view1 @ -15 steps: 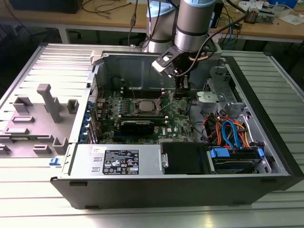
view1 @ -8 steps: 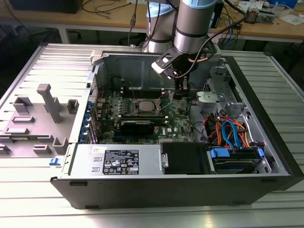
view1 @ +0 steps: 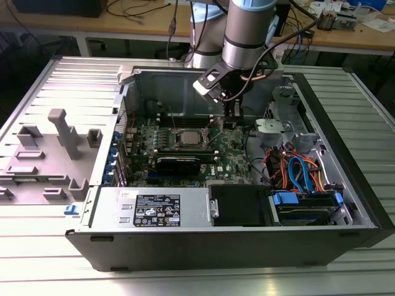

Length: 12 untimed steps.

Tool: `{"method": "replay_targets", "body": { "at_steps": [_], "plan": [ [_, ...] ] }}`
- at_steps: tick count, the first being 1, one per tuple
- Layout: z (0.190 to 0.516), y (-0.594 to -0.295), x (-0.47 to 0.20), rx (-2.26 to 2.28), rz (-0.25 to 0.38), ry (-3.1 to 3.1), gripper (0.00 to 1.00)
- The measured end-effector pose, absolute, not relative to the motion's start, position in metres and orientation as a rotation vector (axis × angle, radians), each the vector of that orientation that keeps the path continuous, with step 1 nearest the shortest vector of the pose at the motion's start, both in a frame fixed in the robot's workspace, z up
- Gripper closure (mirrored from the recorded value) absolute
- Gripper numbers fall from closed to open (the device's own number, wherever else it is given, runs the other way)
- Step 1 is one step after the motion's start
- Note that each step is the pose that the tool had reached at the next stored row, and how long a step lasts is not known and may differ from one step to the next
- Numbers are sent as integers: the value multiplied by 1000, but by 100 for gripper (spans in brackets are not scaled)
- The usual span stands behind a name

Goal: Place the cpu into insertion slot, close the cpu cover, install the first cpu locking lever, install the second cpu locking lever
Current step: 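Close the cpu cover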

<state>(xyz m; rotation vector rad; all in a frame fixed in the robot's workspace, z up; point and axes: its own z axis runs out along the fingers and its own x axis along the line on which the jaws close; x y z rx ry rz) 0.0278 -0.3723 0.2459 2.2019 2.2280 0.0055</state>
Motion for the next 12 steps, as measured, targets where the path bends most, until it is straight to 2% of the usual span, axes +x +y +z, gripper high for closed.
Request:
{"method": "replay_targets", "body": {
  "at_steps": [12],
  "plan": [
    [246, -372, 25, 2202, 6, 2228, 89]
  ]
}}
